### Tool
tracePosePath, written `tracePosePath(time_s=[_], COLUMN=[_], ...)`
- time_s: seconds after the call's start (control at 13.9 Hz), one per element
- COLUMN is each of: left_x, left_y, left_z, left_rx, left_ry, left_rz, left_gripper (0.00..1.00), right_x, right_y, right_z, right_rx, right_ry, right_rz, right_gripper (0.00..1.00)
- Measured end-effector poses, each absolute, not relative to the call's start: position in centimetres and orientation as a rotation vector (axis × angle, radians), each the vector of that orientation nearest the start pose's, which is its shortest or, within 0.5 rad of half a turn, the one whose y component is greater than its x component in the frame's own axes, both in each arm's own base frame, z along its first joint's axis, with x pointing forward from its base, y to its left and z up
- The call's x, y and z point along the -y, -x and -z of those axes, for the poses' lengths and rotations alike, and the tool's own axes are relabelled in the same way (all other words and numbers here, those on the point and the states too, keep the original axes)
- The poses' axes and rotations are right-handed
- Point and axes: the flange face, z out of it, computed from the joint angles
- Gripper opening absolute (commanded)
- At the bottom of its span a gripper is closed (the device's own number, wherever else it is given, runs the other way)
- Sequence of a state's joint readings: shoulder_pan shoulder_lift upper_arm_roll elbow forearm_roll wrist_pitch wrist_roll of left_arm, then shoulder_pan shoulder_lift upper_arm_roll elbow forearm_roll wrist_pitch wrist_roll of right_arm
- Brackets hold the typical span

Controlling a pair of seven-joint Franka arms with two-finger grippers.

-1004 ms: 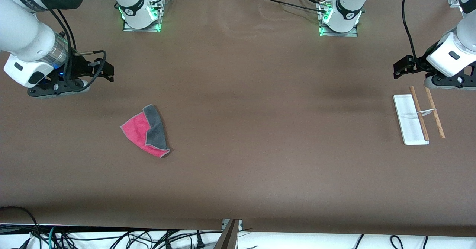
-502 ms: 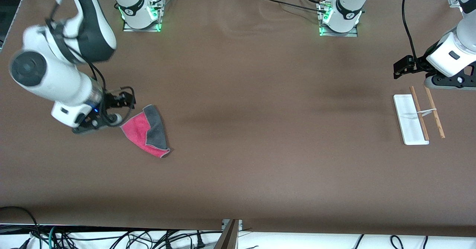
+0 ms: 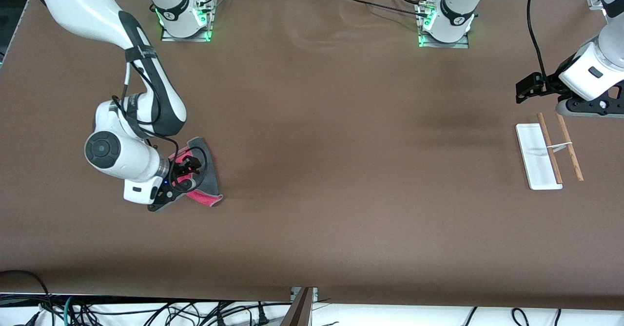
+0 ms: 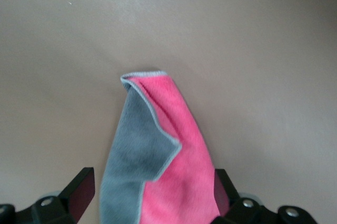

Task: Pass towel and hang on rack
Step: 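Lower the right gripper onto the pink towel's corner and close it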

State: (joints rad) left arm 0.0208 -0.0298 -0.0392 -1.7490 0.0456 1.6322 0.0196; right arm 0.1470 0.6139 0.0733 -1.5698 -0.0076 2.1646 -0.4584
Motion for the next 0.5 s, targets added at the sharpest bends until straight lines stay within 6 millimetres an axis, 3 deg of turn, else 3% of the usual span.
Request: tracePosePath(time_s=[0.29, 0.5], left_x=[0.6, 0.6], left_y=[-54.3, -54.3], left_z=[-56.2, -56.2], left_rx=[-0.066, -0.066], left_ry=[3.092, 3.092], left_rz=[-0.135, -0.135], left_gripper=[1.00, 1.00], right_x=[-14.9, -15.0], right_y=[-68.8, -68.9], right_z=[-24.9, -23.1], right_rx=[1.205, 1.249], right_ry=[2.862, 2.844], right_rz=[0.041, 0.063], right_gripper=[1.00, 0.98])
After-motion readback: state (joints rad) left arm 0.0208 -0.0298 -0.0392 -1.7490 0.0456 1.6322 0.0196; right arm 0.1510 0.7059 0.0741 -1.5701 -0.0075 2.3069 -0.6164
